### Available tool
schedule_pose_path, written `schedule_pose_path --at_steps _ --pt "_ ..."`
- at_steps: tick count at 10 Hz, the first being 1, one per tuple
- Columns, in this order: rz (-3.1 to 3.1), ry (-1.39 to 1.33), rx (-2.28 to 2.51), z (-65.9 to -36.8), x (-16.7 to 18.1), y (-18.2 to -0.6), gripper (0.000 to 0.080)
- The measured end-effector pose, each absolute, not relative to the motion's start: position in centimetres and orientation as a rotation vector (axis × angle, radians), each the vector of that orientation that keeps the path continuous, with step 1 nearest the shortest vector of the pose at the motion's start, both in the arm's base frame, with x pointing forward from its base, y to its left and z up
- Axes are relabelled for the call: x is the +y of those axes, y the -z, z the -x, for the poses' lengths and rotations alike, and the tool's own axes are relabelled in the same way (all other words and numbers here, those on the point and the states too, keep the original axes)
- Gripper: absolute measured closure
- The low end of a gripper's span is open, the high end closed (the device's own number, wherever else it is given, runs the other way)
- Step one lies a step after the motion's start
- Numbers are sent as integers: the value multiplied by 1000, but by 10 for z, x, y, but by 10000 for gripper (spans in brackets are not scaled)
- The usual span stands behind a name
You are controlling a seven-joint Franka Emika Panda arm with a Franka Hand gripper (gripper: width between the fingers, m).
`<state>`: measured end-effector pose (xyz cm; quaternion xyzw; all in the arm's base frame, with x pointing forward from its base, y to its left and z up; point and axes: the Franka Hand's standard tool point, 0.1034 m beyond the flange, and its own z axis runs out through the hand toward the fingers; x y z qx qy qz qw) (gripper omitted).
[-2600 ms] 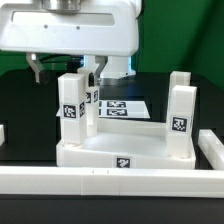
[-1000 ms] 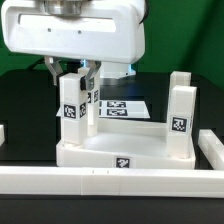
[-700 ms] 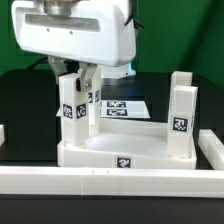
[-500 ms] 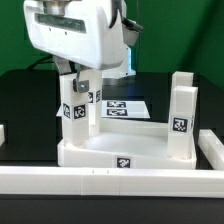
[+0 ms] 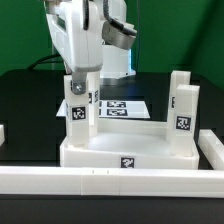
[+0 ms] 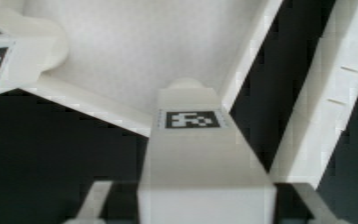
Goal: Assemble desk
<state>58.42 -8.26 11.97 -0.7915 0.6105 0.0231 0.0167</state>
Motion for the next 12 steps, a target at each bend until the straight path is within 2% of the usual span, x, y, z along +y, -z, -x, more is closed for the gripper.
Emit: schedule_pose_path --at_steps 1,2,3,4,6,12 --pt "2488 -71 1860 -584 -83 -120 508" --pt "2512 -71 1831 -584 -83 -119 307" --pt "2582 -69 1735 -584 -83 -119 307" --pt "2674 -66 1599 -584 -83 -119 186" --pt "2811 -59 1339 -584 -82 -119 152" --pt "3091 -19 438 -586 -79 -118 151"
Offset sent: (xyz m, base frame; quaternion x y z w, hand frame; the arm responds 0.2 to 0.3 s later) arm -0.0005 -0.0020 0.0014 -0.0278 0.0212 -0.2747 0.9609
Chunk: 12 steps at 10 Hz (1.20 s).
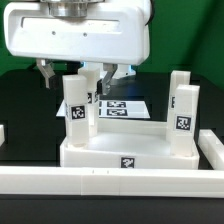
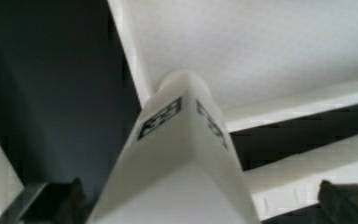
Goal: Assemble desk
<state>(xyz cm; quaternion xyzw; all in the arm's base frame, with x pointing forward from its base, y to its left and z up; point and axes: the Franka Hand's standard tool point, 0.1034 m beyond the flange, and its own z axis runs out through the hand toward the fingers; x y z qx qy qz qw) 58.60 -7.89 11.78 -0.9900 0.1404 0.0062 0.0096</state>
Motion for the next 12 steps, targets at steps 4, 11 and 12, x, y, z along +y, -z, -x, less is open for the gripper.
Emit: schedule_pose_path --at_steps 4,11,12 --pt "3129 -11 -6 -587 -80 -119 151" --pt "3131 -8 -31 -587 -80 -119 511" --pt "3126 -13 46 -587 -81 -120 511"
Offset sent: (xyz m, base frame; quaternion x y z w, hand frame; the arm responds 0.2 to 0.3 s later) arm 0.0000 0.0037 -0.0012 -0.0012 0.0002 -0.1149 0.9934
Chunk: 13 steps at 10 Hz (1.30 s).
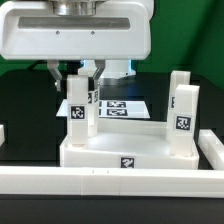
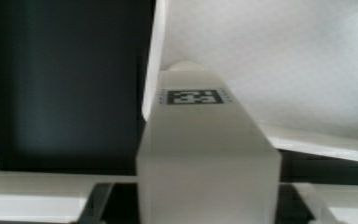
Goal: Assemble desk
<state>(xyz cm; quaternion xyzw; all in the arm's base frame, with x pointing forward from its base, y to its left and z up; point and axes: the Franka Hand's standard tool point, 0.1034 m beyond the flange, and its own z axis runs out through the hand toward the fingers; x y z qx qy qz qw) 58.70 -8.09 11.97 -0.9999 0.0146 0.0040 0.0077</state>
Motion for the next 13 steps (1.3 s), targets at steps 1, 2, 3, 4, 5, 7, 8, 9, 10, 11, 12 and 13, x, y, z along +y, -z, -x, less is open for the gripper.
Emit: schedule_pose_path --at_steps 1,2,3,4,5,7,8,9,10,11,12,13 --pt "3113 -24 208 -587 -83 -121 511" --pt "3082 -27 433 -587 -84 -121 511" --pt "3060 -31 573 -586 -85 -120 511" --pt "3028 -35 713 -586 -86 -118 511" --pt "2989 -34 862 -586 -86 -118 511" --pt "2933 -29 1047 -586 -87 -117 509" --pt "2873 -27 1203 -587 -87 -117 509" --pt "2822 -28 1321 -587 -87 -117 509" --pt "2769 -30 1427 -587 -87 -117 509" --pt "2687 -33 1574 -587 -88 -117 509" --pt "2622 -36 1682 -587 -89 -117 509" --pt "2585 -37 1739 -587 -89 -117 509"
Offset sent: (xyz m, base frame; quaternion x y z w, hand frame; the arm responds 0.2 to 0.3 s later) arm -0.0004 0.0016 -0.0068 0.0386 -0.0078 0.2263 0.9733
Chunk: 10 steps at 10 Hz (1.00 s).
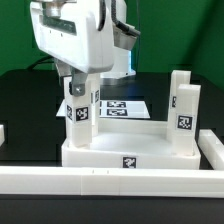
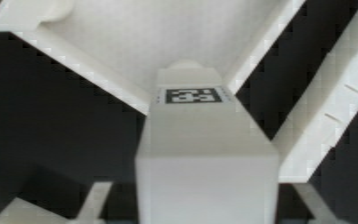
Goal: Assemble desk
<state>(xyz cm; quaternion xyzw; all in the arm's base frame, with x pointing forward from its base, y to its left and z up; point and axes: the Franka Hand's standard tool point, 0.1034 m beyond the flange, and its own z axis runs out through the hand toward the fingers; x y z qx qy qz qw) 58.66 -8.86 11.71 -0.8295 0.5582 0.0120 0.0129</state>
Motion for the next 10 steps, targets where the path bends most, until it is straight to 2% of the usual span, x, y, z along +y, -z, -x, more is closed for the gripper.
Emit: schedule_pose_path --at_steps 1,2,3,4,6,10 --pt "2550 -38 1791 -587 -88 -117 409" --pt "2554 -40 1787 -586 -88 -116 409" --pt "2590 -40 1737 -586 -88 -116 270" --pt "2606 -47 1724 -585 -85 -115 188" --pt "2777 -41 1438 -585 -81 -113 157" --pt "2978 -29 963 -586 -75 -112 150"
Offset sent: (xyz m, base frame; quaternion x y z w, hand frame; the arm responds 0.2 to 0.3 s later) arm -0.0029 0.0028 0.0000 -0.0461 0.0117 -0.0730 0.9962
